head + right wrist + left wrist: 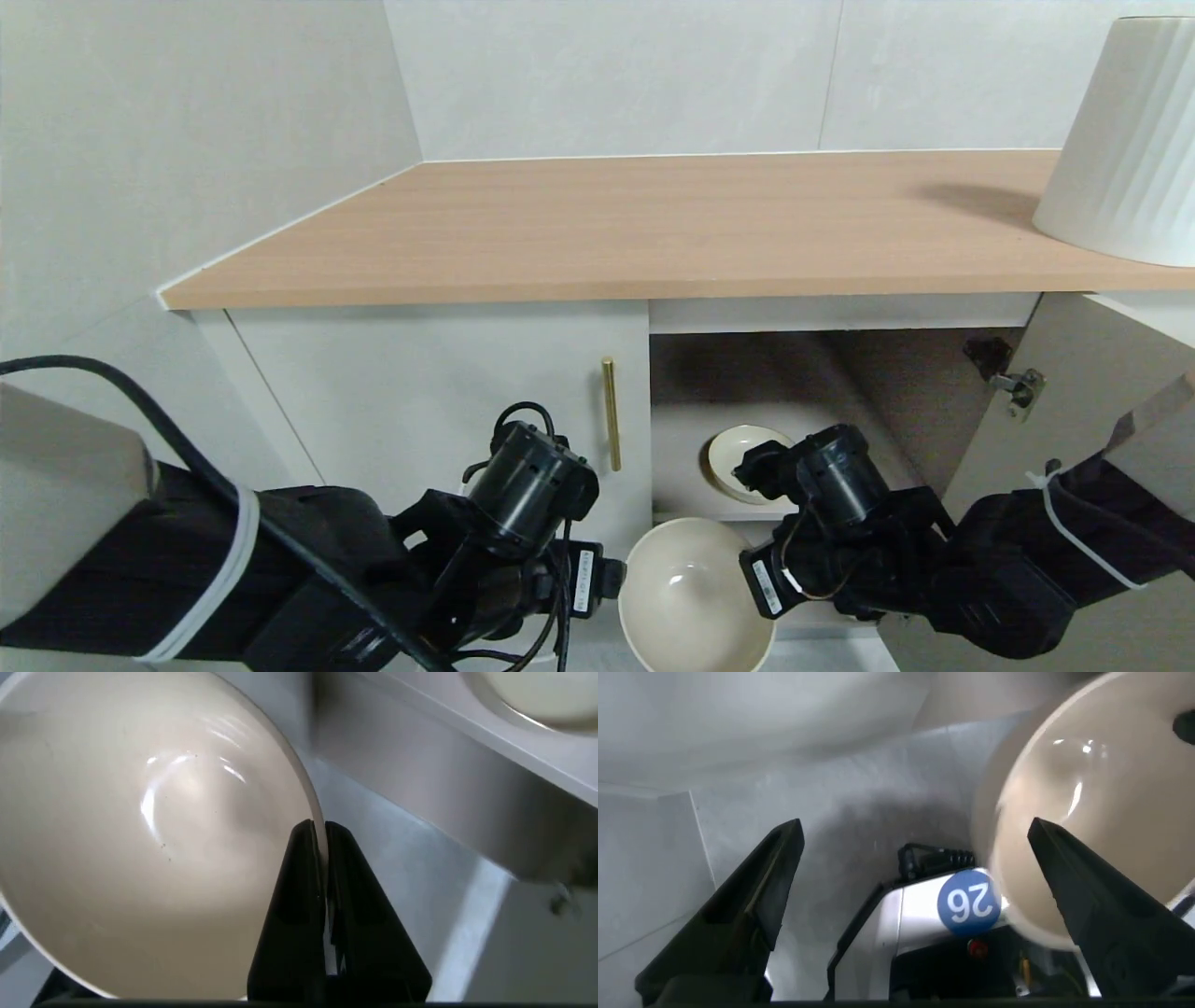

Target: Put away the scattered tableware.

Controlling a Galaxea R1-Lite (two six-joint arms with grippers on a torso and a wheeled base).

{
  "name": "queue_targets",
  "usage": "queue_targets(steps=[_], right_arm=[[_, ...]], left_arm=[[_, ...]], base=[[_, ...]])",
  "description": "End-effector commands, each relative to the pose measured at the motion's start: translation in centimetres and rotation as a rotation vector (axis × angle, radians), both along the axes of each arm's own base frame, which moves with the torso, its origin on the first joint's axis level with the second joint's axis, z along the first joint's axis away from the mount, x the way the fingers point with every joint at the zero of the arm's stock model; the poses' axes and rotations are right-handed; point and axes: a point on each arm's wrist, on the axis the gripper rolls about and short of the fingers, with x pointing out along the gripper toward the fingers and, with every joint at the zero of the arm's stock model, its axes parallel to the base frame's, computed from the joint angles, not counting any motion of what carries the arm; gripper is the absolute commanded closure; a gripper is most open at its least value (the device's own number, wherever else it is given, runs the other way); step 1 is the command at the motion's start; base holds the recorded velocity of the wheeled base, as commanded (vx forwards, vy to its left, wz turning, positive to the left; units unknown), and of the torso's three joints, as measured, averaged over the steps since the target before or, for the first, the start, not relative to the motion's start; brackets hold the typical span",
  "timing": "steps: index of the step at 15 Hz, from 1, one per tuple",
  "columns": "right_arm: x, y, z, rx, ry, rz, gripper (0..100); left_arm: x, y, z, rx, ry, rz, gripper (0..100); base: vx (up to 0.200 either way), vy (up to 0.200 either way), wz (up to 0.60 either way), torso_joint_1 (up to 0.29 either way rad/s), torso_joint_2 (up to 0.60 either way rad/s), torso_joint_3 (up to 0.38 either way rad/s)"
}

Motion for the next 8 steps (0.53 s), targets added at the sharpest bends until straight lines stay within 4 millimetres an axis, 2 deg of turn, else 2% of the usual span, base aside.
queue_targets(steps=[1,4,8], right_arm=[[0.1,-1.4,0.2,-0.005,0.015,-0.040,100],[-0.3,-3.8,-1.3,-0.023,0.075,-0.116,100],[0.7,-4.5,-1.1,0.131,0.065,-0.302,100]], left_arm=[[-0.2,0.8,2.3,-0.042,-0.045,0.013,0],[-0.9,1.4,3.8,-0.059,-0.066,0.013,0],[-1.1,1.6,4.7,-0.063,-0.071,0.013,0]], base=[[0.000,0.000,0.00,0.000,0.00,0.000],[0.000,0.000,0.00,0.000,0.00,0.000],[0.000,0.000,0.00,0.000,0.00,0.000]])
